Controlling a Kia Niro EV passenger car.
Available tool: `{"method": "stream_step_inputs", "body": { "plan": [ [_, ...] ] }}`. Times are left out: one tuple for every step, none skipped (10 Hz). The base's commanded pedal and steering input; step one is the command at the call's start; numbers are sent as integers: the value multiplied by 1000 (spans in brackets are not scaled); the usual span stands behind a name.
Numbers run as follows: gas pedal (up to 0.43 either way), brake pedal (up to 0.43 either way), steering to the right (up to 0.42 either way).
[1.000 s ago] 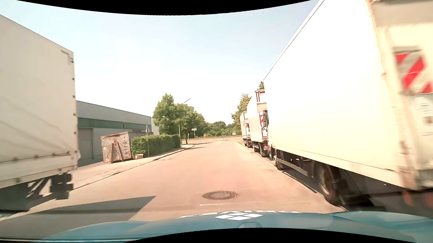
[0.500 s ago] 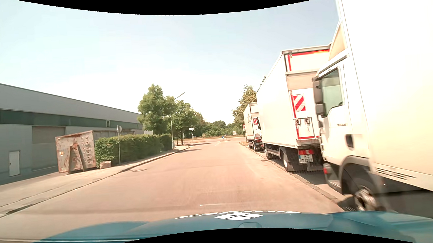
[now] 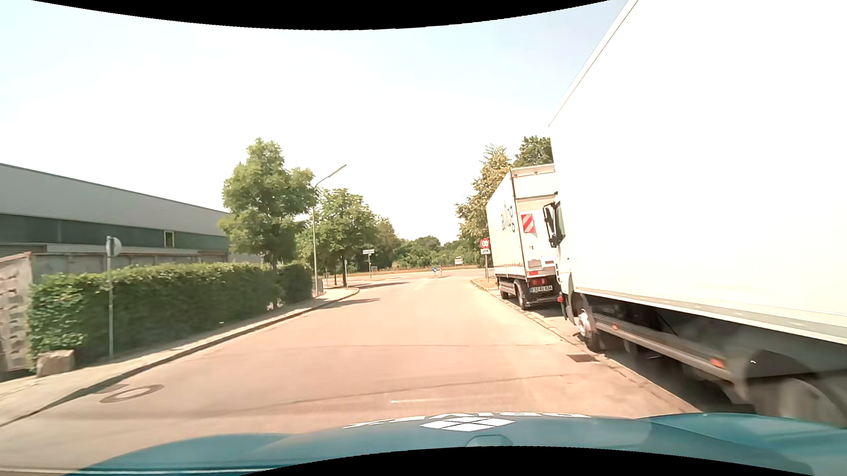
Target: Follow the waypoints while adhering to traffic rules and regulations
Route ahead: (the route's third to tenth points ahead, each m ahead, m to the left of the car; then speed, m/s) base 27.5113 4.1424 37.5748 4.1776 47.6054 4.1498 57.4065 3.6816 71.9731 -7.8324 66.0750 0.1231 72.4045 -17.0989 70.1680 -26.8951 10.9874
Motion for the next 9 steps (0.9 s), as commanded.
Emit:
{"method": "stream_step_inputs", "body": {
  "plan": [
    [0, 0, 1],
    [0, 0, 0],
    [0, 6, 1],
    [0, 24, 1],
    [0, 43, 1],
    [0, 55, 1],
    [0, 0, 2],
    [0, 12, 2],
    [0, 67, 1]
  ]
}}
